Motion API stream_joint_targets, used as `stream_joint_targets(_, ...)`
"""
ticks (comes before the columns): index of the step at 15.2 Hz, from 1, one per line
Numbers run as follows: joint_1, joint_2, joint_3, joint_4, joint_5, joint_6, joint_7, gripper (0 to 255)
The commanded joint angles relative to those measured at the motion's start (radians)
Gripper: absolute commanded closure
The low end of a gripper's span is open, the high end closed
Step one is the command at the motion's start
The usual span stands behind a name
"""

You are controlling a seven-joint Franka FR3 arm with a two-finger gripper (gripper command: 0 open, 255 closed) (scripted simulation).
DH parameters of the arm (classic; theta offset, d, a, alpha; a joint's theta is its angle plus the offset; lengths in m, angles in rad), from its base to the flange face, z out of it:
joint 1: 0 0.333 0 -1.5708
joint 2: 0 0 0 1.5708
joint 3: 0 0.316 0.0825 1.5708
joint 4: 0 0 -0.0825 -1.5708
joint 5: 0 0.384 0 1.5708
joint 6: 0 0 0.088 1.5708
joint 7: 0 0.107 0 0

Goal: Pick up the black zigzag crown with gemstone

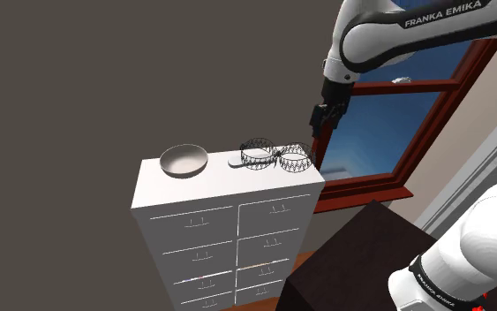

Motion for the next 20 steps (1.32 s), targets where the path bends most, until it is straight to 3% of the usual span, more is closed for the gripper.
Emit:
stream_joint_targets(1, -0.005, 0.064, -0.006, 0.007, -0.007, 0.056, -0.009, 0)
stream_joint_targets(11, -0.022, 0.440, -0.024, 0.130, -0.029, 0.298, -0.035, 0)
stream_joint_targets(20, -0.034, 0.757, -0.035, 0.324, -0.038, 0.412, -0.053, 0)
